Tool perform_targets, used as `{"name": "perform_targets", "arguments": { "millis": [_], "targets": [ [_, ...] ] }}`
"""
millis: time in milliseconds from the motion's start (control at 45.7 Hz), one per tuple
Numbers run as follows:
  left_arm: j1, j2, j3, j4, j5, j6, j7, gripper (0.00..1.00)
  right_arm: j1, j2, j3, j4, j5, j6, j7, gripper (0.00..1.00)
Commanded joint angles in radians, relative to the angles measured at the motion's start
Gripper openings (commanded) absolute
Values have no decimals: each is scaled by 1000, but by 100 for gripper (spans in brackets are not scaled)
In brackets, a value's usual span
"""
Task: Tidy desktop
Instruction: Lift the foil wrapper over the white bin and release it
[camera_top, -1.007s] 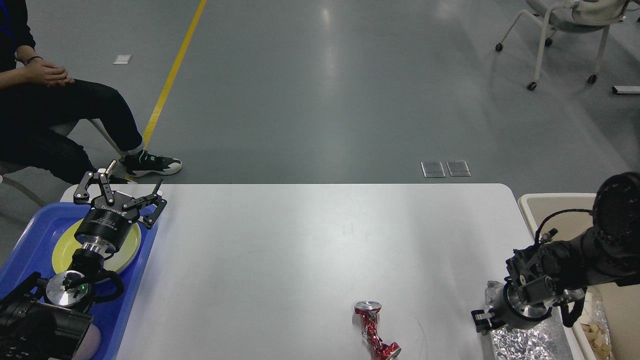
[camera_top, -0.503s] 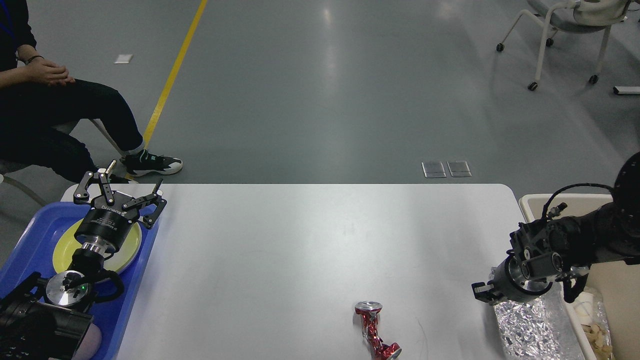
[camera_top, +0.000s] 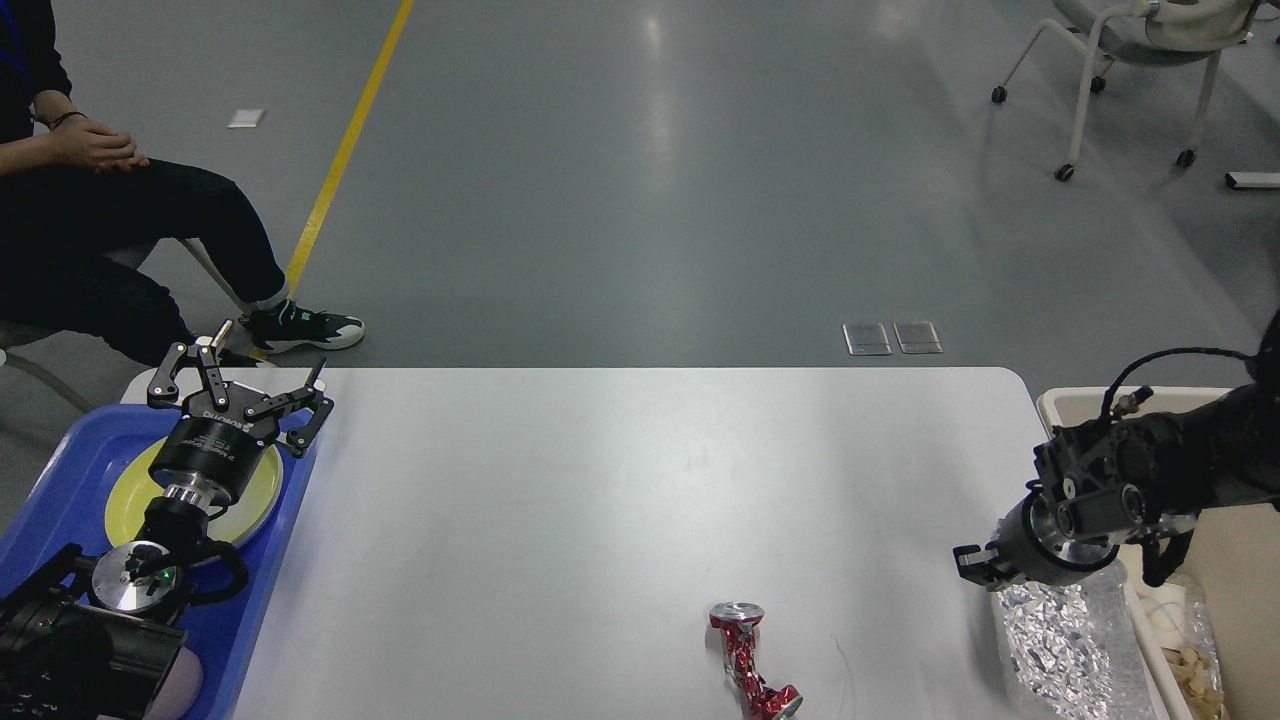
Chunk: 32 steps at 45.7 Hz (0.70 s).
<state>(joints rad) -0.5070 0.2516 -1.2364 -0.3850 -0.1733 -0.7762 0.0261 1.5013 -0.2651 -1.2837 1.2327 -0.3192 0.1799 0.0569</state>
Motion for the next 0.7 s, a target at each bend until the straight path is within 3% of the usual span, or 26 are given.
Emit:
{"name": "perform_targets", "arguments": {
  "millis": [0,241,547,678],
  "targets": [
    [1,0,0,0,-2,0,0,97,115,-55,-2,53,0,1,6,0],
    [1,0,0,0,0,0,0,97,405,-147,-14,179,0,13,7,0],
    [-1,0,0,0,0,0,0,96,821,-291,0,200,5,190,12,0],
    [1,0,0,0,0,0,0,97,898,-321,-6,183,3,204,11,0]
  ]
}}
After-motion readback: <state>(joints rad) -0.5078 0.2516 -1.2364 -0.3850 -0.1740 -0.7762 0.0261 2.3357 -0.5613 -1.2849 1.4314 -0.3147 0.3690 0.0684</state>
